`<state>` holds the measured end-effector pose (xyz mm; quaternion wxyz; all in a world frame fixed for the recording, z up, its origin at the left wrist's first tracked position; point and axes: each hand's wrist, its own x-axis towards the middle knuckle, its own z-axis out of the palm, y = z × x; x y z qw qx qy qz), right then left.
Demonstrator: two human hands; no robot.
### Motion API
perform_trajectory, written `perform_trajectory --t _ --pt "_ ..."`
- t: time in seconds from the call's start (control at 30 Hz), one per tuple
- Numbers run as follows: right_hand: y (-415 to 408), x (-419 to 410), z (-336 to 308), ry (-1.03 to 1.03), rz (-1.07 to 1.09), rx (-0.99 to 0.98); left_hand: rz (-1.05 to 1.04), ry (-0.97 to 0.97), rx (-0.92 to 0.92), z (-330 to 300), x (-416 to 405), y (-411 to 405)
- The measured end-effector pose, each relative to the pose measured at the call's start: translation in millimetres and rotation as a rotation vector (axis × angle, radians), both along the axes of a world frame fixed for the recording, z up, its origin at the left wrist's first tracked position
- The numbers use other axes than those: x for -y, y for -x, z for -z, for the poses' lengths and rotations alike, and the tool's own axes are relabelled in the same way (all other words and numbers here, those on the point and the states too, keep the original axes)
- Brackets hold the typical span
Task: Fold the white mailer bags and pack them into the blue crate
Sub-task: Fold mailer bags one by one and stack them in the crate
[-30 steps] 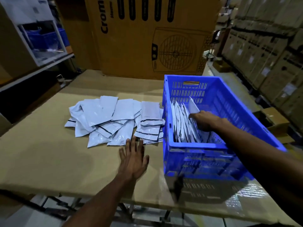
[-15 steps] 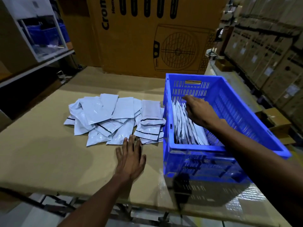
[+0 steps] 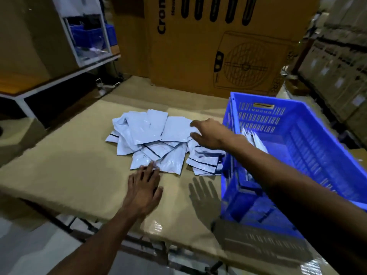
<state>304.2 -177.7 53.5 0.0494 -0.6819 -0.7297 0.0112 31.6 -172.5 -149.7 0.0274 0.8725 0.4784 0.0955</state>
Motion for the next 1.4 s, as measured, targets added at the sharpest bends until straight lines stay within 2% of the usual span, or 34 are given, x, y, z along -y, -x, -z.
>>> perform_trajectory --t 0.1,0.2,0.43,0.67,0.9,1.07,1.2,1.4 --pt "35 -20 19 0.180 -0.006 0.040 -0.065 0.024 -0.022 2 -10 23" --pt "59 -34 54 0.211 0.009 0.044 -0.127 0.048 -0.054 3 -18 37" --pt "43 -67 126 -0.084 0.134 0.162 -0.172 0.059 -0.045 -1 -17 31" --pt "24 -102 152 -0.033 0.203 0.248 -0.163 0.023 -0.008 4 -21 29" --pt "23 -113 158 -0.199 0.097 0.144 -0.158 0.011 -0.009 5 -22 28" --pt "71 -77 153 -0.297 0.052 0.092 -0.155 -0.020 0.040 4 -22 29" --pt "127 -15 156 -0.380 -0.122 0.061 -0.157 -0.061 0.141 -3 -16 31" --pt "168 46 173 -0.334 -0.316 -0.104 -0.071 0.065 0.103 -2 -19 45"
